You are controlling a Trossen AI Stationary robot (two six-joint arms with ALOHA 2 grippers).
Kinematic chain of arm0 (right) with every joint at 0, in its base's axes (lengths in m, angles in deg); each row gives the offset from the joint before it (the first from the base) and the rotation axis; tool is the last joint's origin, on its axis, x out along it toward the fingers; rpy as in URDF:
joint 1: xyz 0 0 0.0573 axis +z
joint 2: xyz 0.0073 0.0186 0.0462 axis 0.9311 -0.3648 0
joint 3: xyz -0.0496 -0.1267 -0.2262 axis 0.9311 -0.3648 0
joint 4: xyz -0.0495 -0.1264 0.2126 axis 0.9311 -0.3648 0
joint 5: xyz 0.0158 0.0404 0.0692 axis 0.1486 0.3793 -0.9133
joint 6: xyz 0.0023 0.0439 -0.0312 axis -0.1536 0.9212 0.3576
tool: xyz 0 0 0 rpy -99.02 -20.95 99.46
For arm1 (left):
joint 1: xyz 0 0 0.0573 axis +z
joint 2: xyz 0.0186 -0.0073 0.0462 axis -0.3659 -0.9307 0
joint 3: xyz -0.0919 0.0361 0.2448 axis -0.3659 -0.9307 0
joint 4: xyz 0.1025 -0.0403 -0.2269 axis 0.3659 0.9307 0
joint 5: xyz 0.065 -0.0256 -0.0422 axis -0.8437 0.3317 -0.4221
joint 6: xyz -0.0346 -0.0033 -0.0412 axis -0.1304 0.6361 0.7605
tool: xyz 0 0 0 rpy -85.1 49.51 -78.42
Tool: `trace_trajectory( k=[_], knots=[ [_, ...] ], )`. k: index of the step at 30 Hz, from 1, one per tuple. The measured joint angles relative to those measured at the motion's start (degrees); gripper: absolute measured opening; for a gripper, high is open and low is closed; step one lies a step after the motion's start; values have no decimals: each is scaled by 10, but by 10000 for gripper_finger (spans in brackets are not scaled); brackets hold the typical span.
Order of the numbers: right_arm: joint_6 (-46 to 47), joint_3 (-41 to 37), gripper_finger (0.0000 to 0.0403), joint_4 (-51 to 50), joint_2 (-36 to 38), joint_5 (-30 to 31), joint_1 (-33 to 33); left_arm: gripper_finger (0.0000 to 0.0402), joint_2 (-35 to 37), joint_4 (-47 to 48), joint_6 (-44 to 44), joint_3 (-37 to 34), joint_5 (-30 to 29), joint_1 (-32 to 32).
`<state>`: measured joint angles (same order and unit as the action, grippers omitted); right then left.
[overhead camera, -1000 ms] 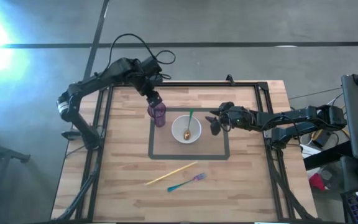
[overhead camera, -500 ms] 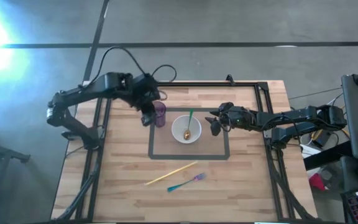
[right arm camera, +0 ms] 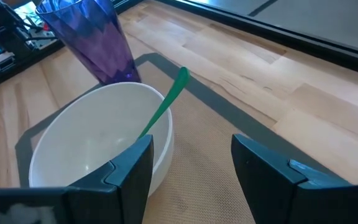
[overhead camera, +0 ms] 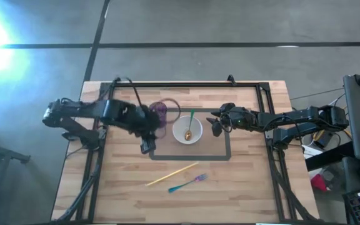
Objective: Pick & Place Utensil
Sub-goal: Put the yellow straw into the purple glass on the brown placemat
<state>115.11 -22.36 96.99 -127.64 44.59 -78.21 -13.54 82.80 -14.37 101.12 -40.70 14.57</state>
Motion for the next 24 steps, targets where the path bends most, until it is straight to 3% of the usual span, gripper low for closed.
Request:
trace_trajectory(
  k=[7,24],
  knots=[
    [7,0,210,0,0,0,0,174,0,-84,42,-80,-14,-55],
    [15,0,210,0,0,0,0,174,-14,-304,50,-209,-9,-92]
  ],
)
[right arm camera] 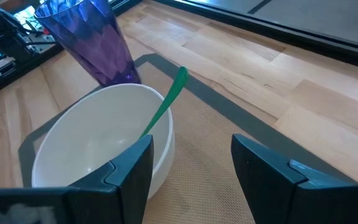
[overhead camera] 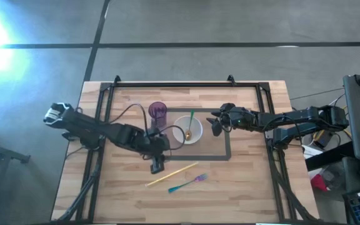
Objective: Pick & Place Utensil
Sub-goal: Put the yellow straw into the purple glass on the brown placemat
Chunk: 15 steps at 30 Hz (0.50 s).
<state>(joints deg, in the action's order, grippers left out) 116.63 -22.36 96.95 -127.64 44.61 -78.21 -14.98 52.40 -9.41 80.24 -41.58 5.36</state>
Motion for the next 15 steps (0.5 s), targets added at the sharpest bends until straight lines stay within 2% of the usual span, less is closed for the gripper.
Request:
trace_trajectory(
  k=[15],
  knots=[
    [1,0,210,0,0,-1,18,174,-113,-32,24,25,-1,-29]
  ],
)
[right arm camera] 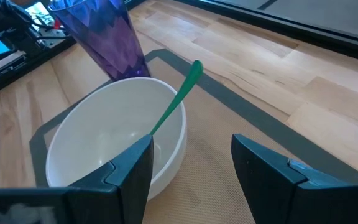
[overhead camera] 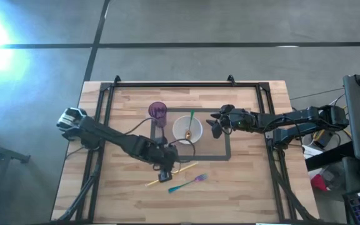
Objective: Pick & Place Utensil
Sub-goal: Put the yellow straw into the purple glass on the brown placemat
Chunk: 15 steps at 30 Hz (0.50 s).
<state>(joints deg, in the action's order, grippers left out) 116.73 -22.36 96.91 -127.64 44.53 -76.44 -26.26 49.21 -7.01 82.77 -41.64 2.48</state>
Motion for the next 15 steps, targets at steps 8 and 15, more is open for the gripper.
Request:
trace_trajectory(
  k=[8,15],
  knots=[
    [-3,0,210,0,0,1,0,174,-68,3,1,53,0,-7],
    [2,0,210,-14,0,0,4,174,-128,17,24,91,-3,-6]
  ],
)
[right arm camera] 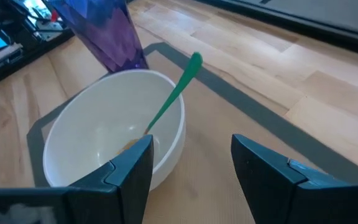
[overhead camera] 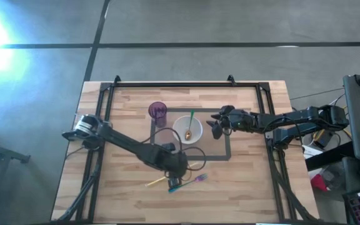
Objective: Pick & Place Utensil
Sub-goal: Put the yellow straw into the purple glass on the brown placemat
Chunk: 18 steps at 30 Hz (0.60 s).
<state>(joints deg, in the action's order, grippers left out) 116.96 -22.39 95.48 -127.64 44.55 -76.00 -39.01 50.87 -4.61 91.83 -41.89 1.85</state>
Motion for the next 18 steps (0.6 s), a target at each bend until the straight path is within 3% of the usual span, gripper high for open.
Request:
trace_trajectory(
  k=[18],
  knots=[
    [30,0,210,-18,0,0,9,174,-61,0,19,-2,3,0]
  ],
)
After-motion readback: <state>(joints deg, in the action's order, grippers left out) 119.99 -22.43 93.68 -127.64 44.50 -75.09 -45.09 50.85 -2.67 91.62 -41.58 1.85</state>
